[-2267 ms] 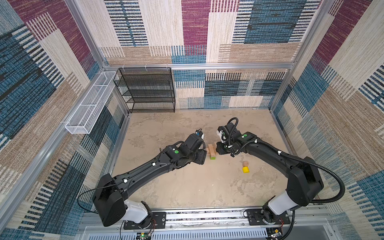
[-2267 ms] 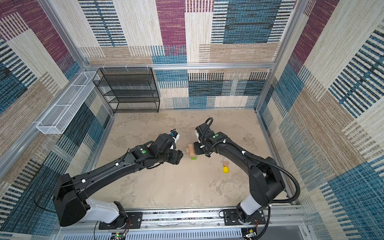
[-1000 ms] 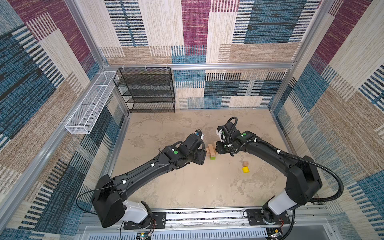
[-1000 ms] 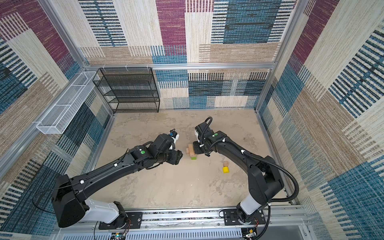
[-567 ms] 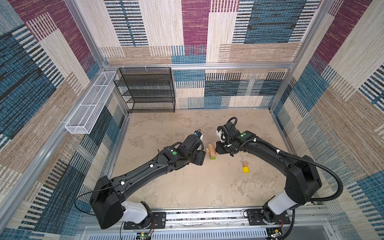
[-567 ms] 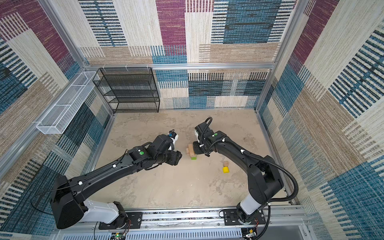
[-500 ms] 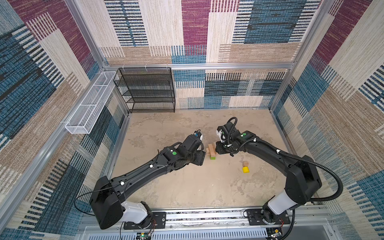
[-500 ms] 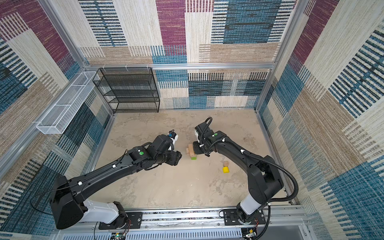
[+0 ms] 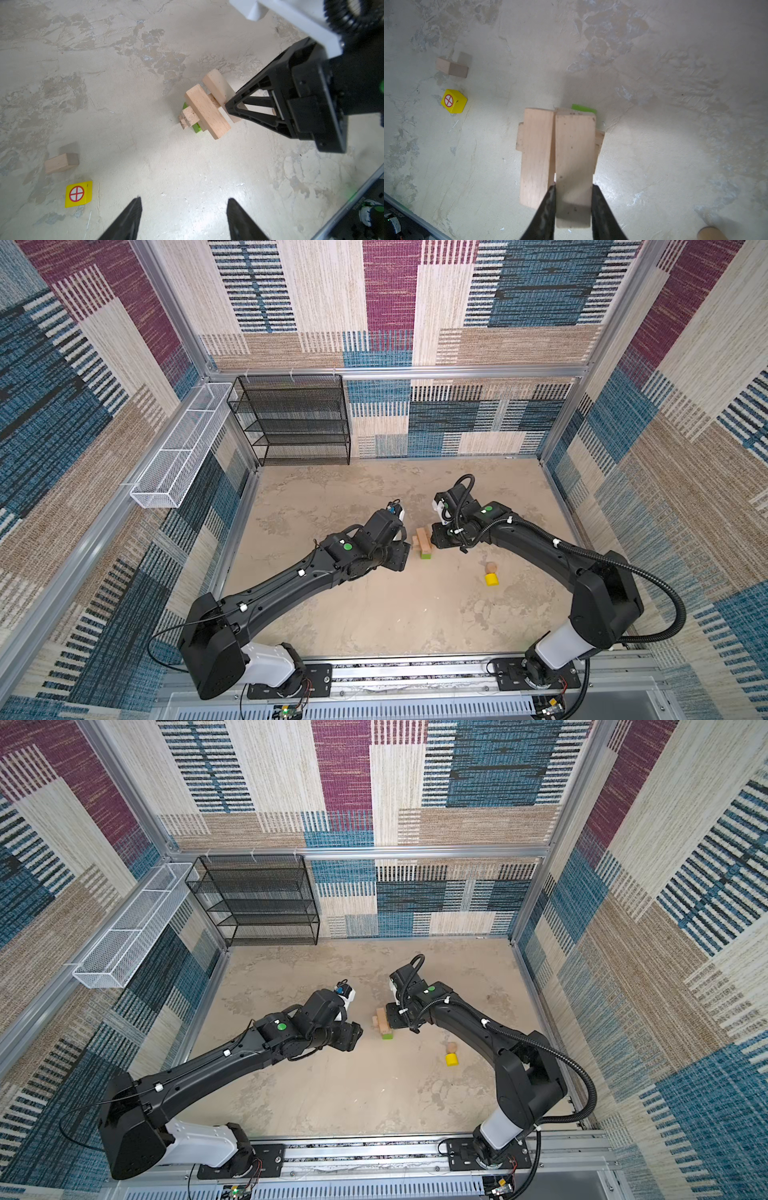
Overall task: Build the wood block tower
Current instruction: 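Lower the long block onto the stack beside the previous long block, then open the right gripper and raise it slightly from the stack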
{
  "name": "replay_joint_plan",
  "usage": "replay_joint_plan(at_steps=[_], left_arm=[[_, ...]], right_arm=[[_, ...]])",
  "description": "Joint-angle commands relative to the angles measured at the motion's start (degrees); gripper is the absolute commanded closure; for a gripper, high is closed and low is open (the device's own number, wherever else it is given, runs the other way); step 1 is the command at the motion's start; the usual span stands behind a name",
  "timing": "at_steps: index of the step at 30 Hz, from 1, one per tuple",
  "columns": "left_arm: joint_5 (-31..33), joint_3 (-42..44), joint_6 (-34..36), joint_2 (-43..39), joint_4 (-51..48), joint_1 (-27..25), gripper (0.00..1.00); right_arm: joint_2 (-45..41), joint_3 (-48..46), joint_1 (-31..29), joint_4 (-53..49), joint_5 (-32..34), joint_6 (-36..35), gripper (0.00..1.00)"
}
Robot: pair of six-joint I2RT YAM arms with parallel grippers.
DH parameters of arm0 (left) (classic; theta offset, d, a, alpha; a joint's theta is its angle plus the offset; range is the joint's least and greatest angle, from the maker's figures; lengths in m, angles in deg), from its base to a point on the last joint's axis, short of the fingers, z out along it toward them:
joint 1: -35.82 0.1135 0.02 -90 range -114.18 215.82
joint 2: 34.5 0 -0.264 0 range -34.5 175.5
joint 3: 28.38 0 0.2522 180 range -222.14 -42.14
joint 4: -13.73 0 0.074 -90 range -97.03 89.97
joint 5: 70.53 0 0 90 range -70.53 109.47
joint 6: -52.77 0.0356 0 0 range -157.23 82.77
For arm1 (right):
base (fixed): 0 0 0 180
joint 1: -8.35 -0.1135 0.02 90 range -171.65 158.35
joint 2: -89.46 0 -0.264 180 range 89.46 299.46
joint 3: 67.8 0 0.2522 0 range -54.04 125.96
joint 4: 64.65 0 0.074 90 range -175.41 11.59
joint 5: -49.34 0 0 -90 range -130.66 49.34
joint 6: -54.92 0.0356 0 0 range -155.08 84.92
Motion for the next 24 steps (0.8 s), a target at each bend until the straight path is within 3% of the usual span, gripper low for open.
replay_joint_plan(at_steps=[1, 24], left_arm=[[-0.29, -0.19, 1.15, -0.3, 0.11, 0.06, 0.31], [-0.37, -0.21, 1.11, 0.06, 0.33, 0.06, 0.3]], right_arm=[[0.16, 0.49, 0.0, -0.3, -0.41, 0.64, 0.71], [1.67, 1.74, -0.04, -0.7, -1.19, 0.19, 0.67]])
